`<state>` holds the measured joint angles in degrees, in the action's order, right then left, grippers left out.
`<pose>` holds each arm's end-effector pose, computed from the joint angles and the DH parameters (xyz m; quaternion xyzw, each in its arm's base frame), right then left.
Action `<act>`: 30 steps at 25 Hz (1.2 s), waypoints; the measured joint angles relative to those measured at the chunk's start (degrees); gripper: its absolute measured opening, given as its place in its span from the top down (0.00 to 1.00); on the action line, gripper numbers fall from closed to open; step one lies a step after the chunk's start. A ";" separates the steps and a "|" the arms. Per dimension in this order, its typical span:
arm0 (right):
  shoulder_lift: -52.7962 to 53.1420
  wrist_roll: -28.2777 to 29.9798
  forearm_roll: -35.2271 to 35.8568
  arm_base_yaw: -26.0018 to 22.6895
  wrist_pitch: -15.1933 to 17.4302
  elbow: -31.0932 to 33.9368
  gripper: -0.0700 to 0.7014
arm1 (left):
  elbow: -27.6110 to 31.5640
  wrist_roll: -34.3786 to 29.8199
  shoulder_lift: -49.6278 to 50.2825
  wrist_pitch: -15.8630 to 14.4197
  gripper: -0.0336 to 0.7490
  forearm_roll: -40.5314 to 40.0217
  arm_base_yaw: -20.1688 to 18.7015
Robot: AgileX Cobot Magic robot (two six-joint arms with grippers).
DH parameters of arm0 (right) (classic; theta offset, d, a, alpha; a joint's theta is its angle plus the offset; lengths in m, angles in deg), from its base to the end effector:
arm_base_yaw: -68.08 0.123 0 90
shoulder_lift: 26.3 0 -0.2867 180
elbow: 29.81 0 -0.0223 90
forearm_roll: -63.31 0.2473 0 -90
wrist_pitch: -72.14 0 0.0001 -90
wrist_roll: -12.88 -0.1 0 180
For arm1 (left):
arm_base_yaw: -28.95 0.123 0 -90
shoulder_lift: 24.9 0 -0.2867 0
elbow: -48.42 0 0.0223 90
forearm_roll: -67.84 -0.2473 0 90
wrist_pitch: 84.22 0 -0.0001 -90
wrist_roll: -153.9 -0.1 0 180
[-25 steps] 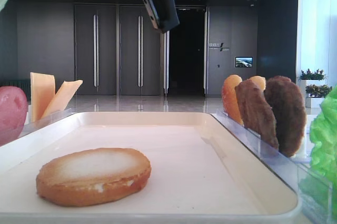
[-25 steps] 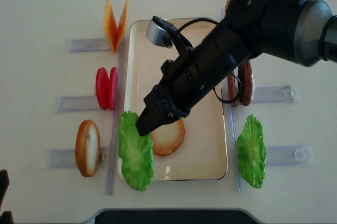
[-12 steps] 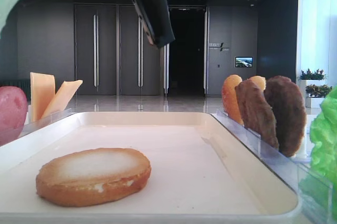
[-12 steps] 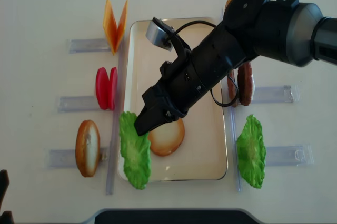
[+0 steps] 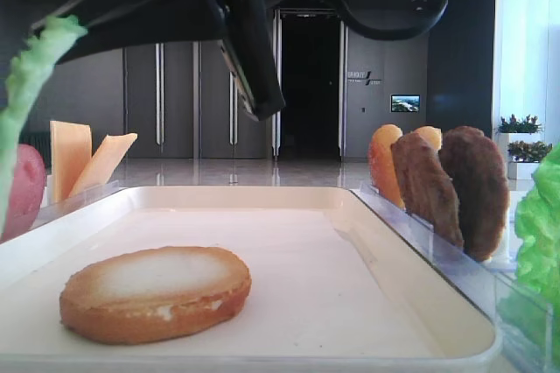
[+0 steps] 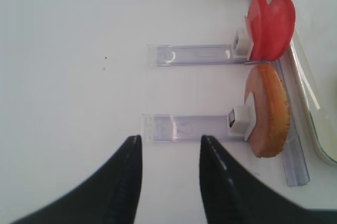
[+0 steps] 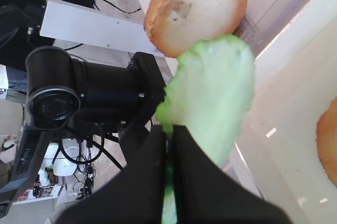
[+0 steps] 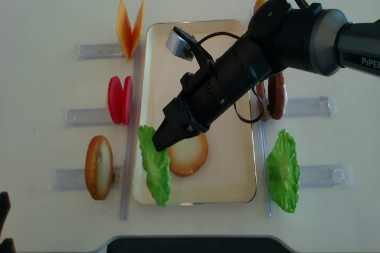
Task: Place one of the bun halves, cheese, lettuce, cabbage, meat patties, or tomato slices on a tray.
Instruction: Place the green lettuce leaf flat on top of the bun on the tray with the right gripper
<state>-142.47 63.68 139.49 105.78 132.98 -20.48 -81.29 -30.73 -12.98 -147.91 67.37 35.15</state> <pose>0.2394 0.2923 0.2096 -0.3120 0.7931 0.5228 0.0162 0.0087 0.0017 0.2585 -0.0123 0.8905 0.0470 0.4523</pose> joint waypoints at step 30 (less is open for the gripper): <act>-2.47 6.02 -0.13 -6.13 0.41 0.00 0.87 | 0.00 0.00 0.00 0.00 0.60 0.05 0.00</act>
<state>-144.94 69.71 139.36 99.66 133.39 -20.48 -81.29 -30.73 -12.98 -147.91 67.42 35.15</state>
